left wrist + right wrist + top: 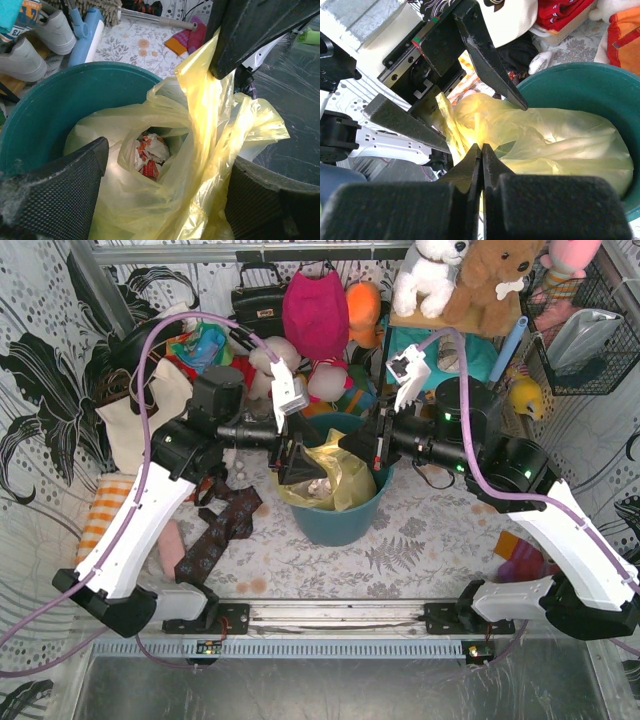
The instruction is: Tie the trash bag
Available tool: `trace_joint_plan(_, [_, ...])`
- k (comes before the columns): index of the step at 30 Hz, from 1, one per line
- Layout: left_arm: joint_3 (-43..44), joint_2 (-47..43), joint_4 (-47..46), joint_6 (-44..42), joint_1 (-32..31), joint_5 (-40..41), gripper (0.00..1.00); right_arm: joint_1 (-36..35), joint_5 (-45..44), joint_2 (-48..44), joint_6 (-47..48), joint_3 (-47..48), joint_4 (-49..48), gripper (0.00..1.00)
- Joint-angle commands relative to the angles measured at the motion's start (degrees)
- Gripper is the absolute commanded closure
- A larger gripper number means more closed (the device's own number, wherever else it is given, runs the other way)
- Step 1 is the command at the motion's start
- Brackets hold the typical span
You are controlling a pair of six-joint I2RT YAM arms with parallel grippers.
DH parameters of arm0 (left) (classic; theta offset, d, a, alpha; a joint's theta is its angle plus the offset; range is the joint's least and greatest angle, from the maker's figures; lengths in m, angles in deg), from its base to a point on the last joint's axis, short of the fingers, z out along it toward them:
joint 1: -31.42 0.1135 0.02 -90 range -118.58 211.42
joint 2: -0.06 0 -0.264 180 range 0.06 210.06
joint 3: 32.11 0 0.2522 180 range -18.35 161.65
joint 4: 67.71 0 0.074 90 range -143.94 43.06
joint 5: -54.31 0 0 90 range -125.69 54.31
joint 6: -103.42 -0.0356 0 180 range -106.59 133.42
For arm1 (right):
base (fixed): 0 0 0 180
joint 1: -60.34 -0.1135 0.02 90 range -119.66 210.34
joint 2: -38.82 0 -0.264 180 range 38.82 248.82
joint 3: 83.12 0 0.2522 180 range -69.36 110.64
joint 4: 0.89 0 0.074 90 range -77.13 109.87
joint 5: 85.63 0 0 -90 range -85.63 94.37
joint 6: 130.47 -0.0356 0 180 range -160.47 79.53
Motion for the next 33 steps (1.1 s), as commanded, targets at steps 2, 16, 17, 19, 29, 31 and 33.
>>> trace_joint_plan(2, [1.80, -3.94, -2.53, 0.32, -0.02, 5.25, 0.08, -0.16, -0.99, -1.89, 0.00, -0.79, -1.59, 1.00])
trace_joint_plan(16, [-2.53, -10.97, -3.93, -2.06, -0.05, 3.52, 0.19, -0.17, -0.69, -1.79, -0.08, -0.93, -1.86, 1.00])
trace_joint_plan(17, [-2.36, -10.77, -4.02, -2.07, -0.06, 3.19, 0.18, -0.12, -0.68, -1.83, -0.15, -1.09, -2.04, 1.00])
trace_joint_plan(19, [-1.94, -10.61, -4.15, -2.19, -0.05, 1.83, 0.14, -0.16, -0.77, -1.83, -0.13, -1.25, -2.04, 1.00])
trace_joint_plan(29, [-1.69, -11.33, -4.87, -2.86, 0.00, 0.30, 0.62, -0.16, -0.88, -1.92, -0.46, -1.36, -2.01, 1.00])
trace_joint_plan(31, [-1.67, -11.66, -5.66, -2.45, -0.06, 0.44, 0.63, -0.12, -0.86, -1.86, -0.55, -1.30, -1.91, 1.00])
trace_joint_plan(33, [-1.76, -11.88, -6.77, -1.72, -0.05, 1.05, 0.68, -0.17, -0.79, -1.92, -0.72, -1.27, -2.05, 1.00])
